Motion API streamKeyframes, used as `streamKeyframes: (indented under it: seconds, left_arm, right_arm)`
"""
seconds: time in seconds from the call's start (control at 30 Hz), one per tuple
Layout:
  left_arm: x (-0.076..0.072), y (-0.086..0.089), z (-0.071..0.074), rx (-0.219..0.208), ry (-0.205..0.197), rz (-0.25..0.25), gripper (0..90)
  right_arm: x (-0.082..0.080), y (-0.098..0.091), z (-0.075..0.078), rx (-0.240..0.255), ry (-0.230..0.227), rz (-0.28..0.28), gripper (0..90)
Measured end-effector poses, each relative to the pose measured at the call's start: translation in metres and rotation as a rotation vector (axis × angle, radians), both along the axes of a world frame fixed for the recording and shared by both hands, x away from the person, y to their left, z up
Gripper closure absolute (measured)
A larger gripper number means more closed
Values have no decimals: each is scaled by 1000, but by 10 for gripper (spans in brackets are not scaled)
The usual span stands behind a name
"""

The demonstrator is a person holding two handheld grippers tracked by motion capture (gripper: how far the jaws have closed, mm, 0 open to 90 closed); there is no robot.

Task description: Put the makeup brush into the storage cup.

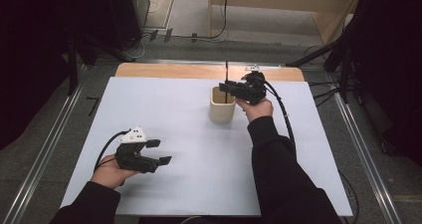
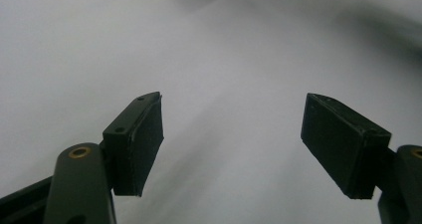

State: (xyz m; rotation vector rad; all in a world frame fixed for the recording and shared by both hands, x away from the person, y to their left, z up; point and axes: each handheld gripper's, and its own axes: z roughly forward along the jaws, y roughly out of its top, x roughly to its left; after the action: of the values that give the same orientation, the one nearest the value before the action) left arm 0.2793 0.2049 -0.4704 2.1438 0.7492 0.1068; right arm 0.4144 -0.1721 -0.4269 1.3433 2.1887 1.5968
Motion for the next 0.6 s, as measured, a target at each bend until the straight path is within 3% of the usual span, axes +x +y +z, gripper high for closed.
streamKeyframes:
  seconds: [0.07,0.17,0.5,0.6]
  left_arm:
    - [0,0,0,1,2,1,253]
    - [0,0,0,2,1,-1,254]
    - [0,0,0,4,3,1,254]
    - [0,0,0,2,1,5,253]
  right_arm:
    - [-3,1,2,-56,-58,-3,332]
    - [-6,1,4,-76,-51,14,276]
    - [-18,-6,-3,-108,-33,43,261]
    - [-24,-7,-3,-124,-50,53,254]
